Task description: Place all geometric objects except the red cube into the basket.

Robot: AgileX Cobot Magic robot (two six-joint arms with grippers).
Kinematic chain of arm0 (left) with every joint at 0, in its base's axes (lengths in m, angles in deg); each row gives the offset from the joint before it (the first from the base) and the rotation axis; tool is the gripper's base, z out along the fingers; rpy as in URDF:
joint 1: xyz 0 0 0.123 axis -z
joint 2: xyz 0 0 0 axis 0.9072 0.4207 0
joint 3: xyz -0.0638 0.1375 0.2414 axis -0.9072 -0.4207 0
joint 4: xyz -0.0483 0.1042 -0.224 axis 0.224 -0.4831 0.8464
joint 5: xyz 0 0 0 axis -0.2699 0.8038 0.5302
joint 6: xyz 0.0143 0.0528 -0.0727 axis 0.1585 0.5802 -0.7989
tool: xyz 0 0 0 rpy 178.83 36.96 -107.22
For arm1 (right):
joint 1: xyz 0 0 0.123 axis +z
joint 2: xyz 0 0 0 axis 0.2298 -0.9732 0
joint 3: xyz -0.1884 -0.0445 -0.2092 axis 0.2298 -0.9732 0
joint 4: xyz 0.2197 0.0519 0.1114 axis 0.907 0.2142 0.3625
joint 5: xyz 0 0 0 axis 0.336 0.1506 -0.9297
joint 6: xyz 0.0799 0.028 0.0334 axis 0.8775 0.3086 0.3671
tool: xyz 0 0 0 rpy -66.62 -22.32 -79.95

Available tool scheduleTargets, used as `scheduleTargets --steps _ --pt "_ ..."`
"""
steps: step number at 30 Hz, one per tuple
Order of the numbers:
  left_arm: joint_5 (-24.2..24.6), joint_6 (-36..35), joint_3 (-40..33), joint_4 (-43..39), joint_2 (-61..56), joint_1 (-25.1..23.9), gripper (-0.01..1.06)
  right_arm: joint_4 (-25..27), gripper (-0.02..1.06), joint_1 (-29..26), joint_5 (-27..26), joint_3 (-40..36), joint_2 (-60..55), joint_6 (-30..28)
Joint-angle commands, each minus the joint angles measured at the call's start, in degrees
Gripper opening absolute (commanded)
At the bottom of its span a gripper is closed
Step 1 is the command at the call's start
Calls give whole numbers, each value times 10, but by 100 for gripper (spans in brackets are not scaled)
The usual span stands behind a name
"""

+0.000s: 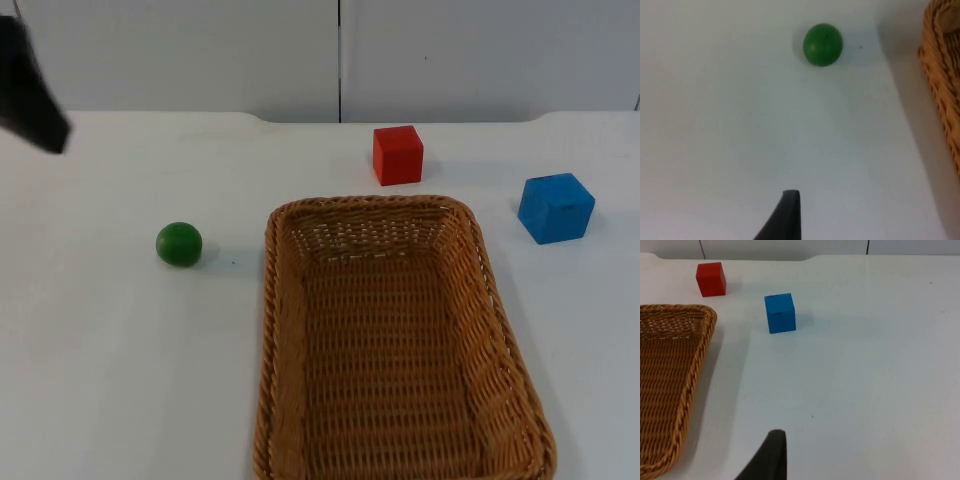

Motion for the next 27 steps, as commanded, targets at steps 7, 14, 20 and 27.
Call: scheduleTargets --steps 7,14,20,27 --pt "-75 -106 94 -104 164 74 93 -2 105 -4 -3 -4 2 0" --pt "-106 -146 158 -142 304 80 93 -5 105 -4 -3 -4 2 0" --pt "-115 -156 220 -134 383 80 91 -5 105 -4 -3 -4 2 0" --pt "-116 -159 263 -127 442 80 91 -5 105 -4 -3 -4 2 0"
